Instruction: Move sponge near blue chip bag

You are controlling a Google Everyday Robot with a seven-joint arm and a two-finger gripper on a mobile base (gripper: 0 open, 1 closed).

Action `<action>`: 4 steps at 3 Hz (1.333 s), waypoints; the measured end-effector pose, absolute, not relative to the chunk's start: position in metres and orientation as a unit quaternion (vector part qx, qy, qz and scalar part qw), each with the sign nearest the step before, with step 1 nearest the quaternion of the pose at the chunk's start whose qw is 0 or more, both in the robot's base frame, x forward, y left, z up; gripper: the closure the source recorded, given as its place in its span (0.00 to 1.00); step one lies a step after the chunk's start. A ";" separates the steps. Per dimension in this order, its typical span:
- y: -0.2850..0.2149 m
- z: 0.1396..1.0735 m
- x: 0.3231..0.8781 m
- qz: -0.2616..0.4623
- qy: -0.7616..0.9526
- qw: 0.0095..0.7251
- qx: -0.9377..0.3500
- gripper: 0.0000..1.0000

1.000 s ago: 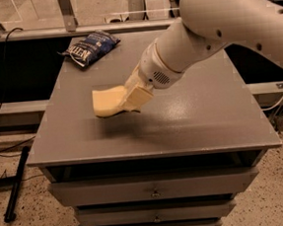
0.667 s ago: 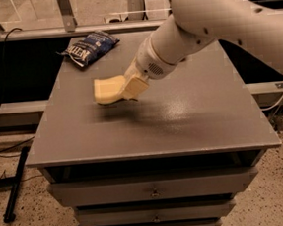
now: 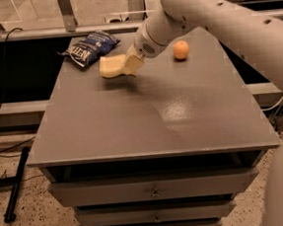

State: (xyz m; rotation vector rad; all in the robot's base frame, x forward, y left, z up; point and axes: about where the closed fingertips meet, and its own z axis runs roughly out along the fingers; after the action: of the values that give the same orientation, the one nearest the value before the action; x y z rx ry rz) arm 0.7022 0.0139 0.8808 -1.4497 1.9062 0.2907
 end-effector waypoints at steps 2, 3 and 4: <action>0.000 0.878 0.773 0.080 0.762 0.360 -0.533 1.00; 0.002 0.869 0.792 0.079 0.770 0.359 -0.522 1.00; 0.013 0.866 0.805 0.087 0.771 0.366 -0.514 0.82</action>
Offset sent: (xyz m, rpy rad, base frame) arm 0.1051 -0.0237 -0.0057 -0.0576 -0.0168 -0.1384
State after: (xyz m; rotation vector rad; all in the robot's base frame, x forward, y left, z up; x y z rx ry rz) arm 0.8049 0.0125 0.8664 -1.3206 1.9813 0.2223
